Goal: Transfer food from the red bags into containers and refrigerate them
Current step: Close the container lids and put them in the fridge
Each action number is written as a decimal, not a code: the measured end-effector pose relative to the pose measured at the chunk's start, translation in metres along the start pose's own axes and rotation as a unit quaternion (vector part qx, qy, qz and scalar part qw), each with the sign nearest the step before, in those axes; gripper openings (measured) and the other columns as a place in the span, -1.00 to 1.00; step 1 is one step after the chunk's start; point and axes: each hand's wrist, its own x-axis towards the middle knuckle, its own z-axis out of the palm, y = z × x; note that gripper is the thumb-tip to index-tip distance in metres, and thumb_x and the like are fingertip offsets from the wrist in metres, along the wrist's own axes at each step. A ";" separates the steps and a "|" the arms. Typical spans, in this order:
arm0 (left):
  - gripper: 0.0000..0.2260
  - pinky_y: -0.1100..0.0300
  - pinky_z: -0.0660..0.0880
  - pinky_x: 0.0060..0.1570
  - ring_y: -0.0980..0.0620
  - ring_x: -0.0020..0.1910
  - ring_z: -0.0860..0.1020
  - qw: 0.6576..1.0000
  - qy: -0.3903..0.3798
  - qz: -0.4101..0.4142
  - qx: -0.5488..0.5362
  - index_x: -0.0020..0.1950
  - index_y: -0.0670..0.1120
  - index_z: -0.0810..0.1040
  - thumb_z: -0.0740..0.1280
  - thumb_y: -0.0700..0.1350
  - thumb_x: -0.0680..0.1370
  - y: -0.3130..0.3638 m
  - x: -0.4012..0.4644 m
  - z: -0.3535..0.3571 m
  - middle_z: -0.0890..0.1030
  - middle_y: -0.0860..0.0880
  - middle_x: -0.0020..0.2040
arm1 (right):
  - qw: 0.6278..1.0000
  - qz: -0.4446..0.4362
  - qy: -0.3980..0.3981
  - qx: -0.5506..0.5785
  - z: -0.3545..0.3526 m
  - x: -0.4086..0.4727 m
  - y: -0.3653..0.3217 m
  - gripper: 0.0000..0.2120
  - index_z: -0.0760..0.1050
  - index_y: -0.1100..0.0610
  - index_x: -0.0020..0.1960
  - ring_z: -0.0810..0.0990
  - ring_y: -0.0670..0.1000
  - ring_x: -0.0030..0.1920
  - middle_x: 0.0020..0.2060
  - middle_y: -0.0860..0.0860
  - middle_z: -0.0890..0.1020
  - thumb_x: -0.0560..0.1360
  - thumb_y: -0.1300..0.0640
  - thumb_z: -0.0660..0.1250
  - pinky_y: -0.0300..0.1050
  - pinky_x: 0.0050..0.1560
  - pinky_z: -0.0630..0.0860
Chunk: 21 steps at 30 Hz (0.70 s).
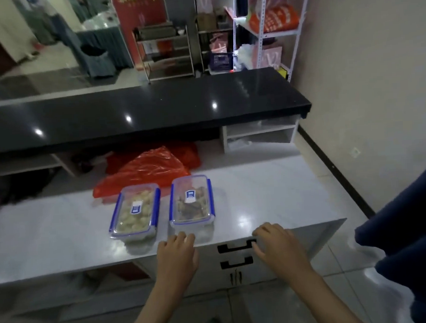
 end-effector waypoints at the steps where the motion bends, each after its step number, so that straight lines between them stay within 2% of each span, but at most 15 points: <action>1: -0.83 0.01 0.51 -0.27 -0.09 -0.20 0.60 1.000 -0.010 -0.011 -0.008 -0.03 -0.04 0.62 0.48 -0.10 0.40 -0.015 0.006 0.003 0.62 -0.02 -0.15 | 1.000 0.002 -0.012 0.002 0.007 0.014 -0.010 -0.81 0.63 -0.02 0.07 0.63 -0.02 -0.06 -0.04 -0.11 0.64 0.50 -0.06 0.40 -0.05 -0.11 0.58; 3: -0.82 0.02 0.56 -0.20 -0.05 -0.14 0.62 0.999 -0.026 -0.037 -0.021 0.03 -0.03 0.62 0.46 -0.08 0.44 -0.041 0.018 0.008 0.65 -0.01 -0.09 | 0.999 -0.003 -0.038 -0.004 0.022 0.041 -0.028 -0.75 0.61 -0.04 0.18 0.62 -0.03 0.03 0.06 -0.11 0.65 0.55 -0.07 0.33 -0.06 -0.05 0.56; 5: -0.84 0.03 0.56 -0.18 -0.04 -0.16 0.62 0.998 -0.040 -0.049 -0.024 0.02 -0.03 0.62 0.43 -0.09 0.46 -0.062 0.031 0.014 0.64 0.00 -0.11 | 0.998 -0.004 -0.061 -0.006 0.034 0.065 -0.047 -0.70 0.57 -0.04 0.26 0.60 -0.03 0.07 0.11 -0.10 0.63 0.60 -0.09 0.26 -0.10 -0.02 0.54; 9: -0.96 0.02 0.54 -0.16 -0.07 -0.27 0.58 0.997 -0.069 -0.034 -0.015 -0.15 -0.08 0.61 0.39 -0.12 0.45 -0.086 0.058 0.021 0.61 -0.03 -0.26 | 0.995 0.047 -0.083 -0.010 0.056 0.102 -0.073 -0.65 0.52 -0.04 0.32 0.60 -0.05 0.01 0.10 -0.10 0.63 0.63 -0.15 0.19 -0.15 -0.11 0.53; 12: -0.86 0.06 0.49 -0.28 -0.05 -0.34 0.56 0.993 -0.111 -0.028 -0.020 -0.26 -0.09 0.61 0.43 -0.05 0.43 -0.091 0.079 0.023 0.59 -0.03 -0.35 | 0.988 0.111 -0.106 0.006 0.068 0.123 -0.086 -0.62 0.51 0.01 0.28 0.61 -0.05 -0.03 0.06 -0.07 0.63 0.63 -0.20 0.16 -0.16 -0.14 0.54; 14: -0.74 0.05 0.51 -0.16 -0.06 -0.19 0.60 0.991 -0.130 -0.032 -0.017 -0.12 -0.11 0.66 0.34 0.07 0.52 -0.089 0.092 0.021 0.66 -0.04 -0.22 | 0.976 0.166 -0.133 0.054 0.071 0.132 -0.090 -0.59 0.51 0.03 0.21 0.62 -0.04 -0.05 0.03 -0.06 0.63 0.61 -0.26 0.18 -0.14 -0.12 0.57; 17: -0.56 0.04 0.44 0.10 -0.08 0.10 0.58 0.991 -0.127 -0.046 -0.006 0.17 -0.13 0.58 0.12 0.19 0.67 -0.080 0.110 0.020 0.66 -0.07 0.08 | 0.946 0.235 -0.164 0.153 0.077 0.141 -0.090 -0.56 0.54 0.03 0.09 0.63 -0.08 -0.12 -0.04 -0.07 0.65 0.57 -0.34 0.24 -0.17 -0.16 0.56; 19: -0.50 0.04 0.43 0.13 -0.09 0.14 0.58 0.989 -0.138 -0.056 -0.020 0.31 -0.17 0.50 0.10 0.22 0.68 -0.074 0.117 0.023 0.64 -0.09 0.16 | 0.918 0.264 -0.179 0.237 0.081 0.145 -0.088 -0.55 0.55 0.06 0.04 0.64 -0.10 -0.16 -0.09 -0.05 0.66 0.55 -0.33 0.29 -0.19 -0.17 0.57; 21: -0.38 0.03 0.48 0.09 -0.13 0.14 0.60 0.980 -0.154 -0.091 -0.083 0.52 -0.24 0.26 0.17 0.22 0.67 -0.070 0.121 0.031 0.64 -0.13 0.20 | 0.885 0.284 -0.185 0.318 0.083 0.146 -0.086 -0.54 0.55 0.10 0.06 0.65 -0.10 -0.15 -0.11 -0.03 0.67 0.52 -0.31 0.34 -0.22 -0.18 0.55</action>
